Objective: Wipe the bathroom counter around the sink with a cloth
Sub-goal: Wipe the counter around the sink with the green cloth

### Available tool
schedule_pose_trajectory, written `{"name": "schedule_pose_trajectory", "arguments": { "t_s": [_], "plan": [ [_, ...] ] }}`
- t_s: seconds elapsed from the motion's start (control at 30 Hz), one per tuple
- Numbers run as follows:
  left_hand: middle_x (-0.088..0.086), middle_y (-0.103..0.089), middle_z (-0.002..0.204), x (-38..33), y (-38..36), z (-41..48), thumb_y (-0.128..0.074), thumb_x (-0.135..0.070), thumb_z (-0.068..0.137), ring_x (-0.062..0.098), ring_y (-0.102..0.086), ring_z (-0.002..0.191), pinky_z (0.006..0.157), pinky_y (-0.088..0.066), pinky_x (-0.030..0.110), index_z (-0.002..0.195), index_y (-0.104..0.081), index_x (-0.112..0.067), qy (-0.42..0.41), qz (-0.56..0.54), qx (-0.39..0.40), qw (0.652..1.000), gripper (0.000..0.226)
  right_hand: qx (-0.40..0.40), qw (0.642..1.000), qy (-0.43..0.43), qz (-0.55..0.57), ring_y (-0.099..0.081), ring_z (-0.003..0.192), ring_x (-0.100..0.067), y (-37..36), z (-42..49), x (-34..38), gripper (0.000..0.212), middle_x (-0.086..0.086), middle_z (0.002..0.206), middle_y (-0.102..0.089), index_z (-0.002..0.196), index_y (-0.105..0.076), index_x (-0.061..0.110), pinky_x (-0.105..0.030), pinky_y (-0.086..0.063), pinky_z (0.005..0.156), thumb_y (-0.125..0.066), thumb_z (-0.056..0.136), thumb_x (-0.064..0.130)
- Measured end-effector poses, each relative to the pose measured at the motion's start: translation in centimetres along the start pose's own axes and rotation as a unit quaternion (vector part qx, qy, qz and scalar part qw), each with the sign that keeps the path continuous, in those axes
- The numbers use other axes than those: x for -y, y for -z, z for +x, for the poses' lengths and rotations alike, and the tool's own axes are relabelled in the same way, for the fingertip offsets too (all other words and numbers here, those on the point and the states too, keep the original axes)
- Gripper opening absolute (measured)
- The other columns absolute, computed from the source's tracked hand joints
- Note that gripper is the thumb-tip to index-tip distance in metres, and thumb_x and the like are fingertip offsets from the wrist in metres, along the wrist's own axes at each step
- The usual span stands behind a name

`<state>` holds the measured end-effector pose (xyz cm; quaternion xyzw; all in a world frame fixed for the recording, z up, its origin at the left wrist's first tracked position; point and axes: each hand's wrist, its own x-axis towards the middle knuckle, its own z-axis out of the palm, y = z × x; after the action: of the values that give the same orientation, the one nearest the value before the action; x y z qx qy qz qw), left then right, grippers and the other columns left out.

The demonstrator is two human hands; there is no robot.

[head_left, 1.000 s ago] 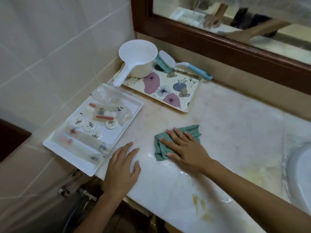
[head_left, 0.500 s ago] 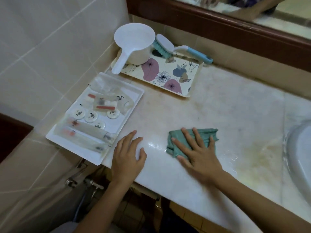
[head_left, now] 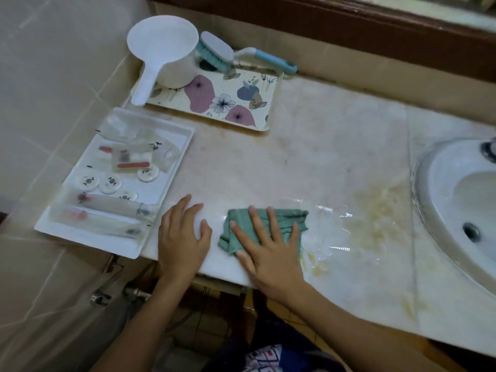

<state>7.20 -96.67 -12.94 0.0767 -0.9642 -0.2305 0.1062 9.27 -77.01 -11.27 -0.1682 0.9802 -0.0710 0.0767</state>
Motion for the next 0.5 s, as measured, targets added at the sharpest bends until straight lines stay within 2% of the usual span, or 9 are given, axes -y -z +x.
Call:
{"name": "schedule_pose_trajectory", "arguments": {
  "t_s": [0.07, 0.13, 0.2, 0.27, 0.33, 0.37, 0.43, 0.5],
  "plan": [
    [0.0, -0.05, 0.143, -0.1, 0.1, 0.0, -0.048, -0.031, 0.086, 0.025, -0.045, 0.124, 0.103, -0.035, 0.034, 0.122, -0.062, -0.017, -0.002, -0.006, -0.004, 1.0, 0.041, 0.007, 0.999, 0.044, -0.024, 0.001, 0.149, -0.03, 0.3, -1.7, -3.5, 0.053, 0.004, 0.162, -0.004, 0.15, -0.011, 0.048, -0.071, -0.009, 0.107, -0.016, 0.098, 0.058],
    [-0.001, -0.049, 0.143, -0.1, 0.1, -0.1, -0.05, -0.029, 0.086, 0.024, -0.043, 0.125, 0.104, -0.036, 0.034, 0.122, -0.062, -0.017, 0.004, -0.011, 0.0, 1.0, 0.04, 0.014, 0.999, 0.029, -0.043, -0.001, 0.149, -0.027, 1.2, -0.7, -7.3, 0.052, 0.006, 0.162, -0.005, 0.148, -0.013, 0.05, -0.071, -0.012, 0.107, -0.015, 0.097, 0.059],
    [-0.001, -0.048, 0.144, -0.2, 0.2, -0.1, -0.051, -0.029, 0.086, 0.024, -0.042, 0.126, 0.104, -0.036, 0.036, 0.123, -0.062, -0.017, 0.011, -0.014, 0.005, 1.0, 0.04, 0.015, 0.999, -0.047, -0.023, 0.005, 0.149, -0.023, 2.1, 2.3, -9.7, 0.051, 0.011, 0.162, 0.001, 0.146, -0.008, 0.055, -0.069, -0.007, 0.109, -0.015, 0.096, 0.059],
    [-0.001, -0.048, 0.144, -0.4, 0.4, -0.1, -0.051, -0.03, 0.086, 0.023, -0.041, 0.127, 0.103, -0.037, 0.037, 0.123, -0.062, -0.018, 0.014, -0.017, 0.009, 1.0, 0.041, 0.013, 0.987, -0.159, 0.031, 0.014, 0.148, -0.02, 2.8, 6.0, -10.2, 0.05, 0.014, 0.161, 0.01, 0.145, -0.002, 0.057, -0.067, 0.002, 0.11, -0.016, 0.098, 0.058],
    [-0.002, -0.047, 0.144, -0.4, 0.4, 0.0, -0.05, -0.031, 0.086, 0.023, -0.041, 0.127, 0.103, -0.037, 0.037, 0.124, -0.061, -0.019, 0.013, -0.019, 0.014, 1.0, 0.041, -0.002, 0.964, -0.254, 0.076, 0.018, 0.147, -0.022, 3.0, 8.3, -8.7, 0.051, 0.012, 0.161, 0.014, 0.147, 0.001, 0.054, -0.068, 0.006, 0.109, -0.015, 0.098, 0.057],
    [-0.002, -0.047, 0.145, -0.4, 0.4, 0.0, -0.05, -0.031, 0.087, 0.023, -0.04, 0.127, 0.103, -0.037, 0.037, 0.124, -0.061, -0.019, 0.011, -0.018, 0.017, 1.0, 0.04, -0.006, 0.958, -0.273, 0.088, 0.019, 0.146, -0.024, 2.8, 8.4, -7.1, 0.052, 0.01, 0.161, 0.015, 0.147, 0.002, 0.052, -0.069, 0.008, 0.108, -0.014, 0.098, 0.056],
    [-0.001, -0.046, 0.145, -0.3, 0.3, 0.0, -0.054, -0.027, 0.088, 0.024, -0.039, 0.127, 0.104, -0.037, 0.04, 0.125, -0.06, -0.018, 0.007, -0.014, 0.02, 1.0, 0.038, -0.011, 0.97, -0.23, 0.073, 0.02, 0.146, -0.027, 1.6, 6.0, -3.3, 0.053, 0.008, 0.161, 0.015, 0.148, 0.002, 0.049, -0.07, 0.008, 0.108, -0.015, 0.099, 0.056],
    [0.0, -0.047, 0.145, -0.4, 0.4, 0.0, -0.061, -0.02, 0.088, 0.026, -0.039, 0.128, 0.104, -0.037, 0.044, 0.125, -0.06, -0.017, 0.015, -0.013, 0.022, 1.0, 0.037, -0.012, 0.991, -0.131, 0.036, 0.014, 0.147, -0.028, 0.6, 1.0, -0.5, 0.054, 0.007, 0.162, 0.008, 0.149, -0.004, 0.049, -0.07, 0.002, 0.109, -0.021, 0.099, 0.056]
  ]
}}
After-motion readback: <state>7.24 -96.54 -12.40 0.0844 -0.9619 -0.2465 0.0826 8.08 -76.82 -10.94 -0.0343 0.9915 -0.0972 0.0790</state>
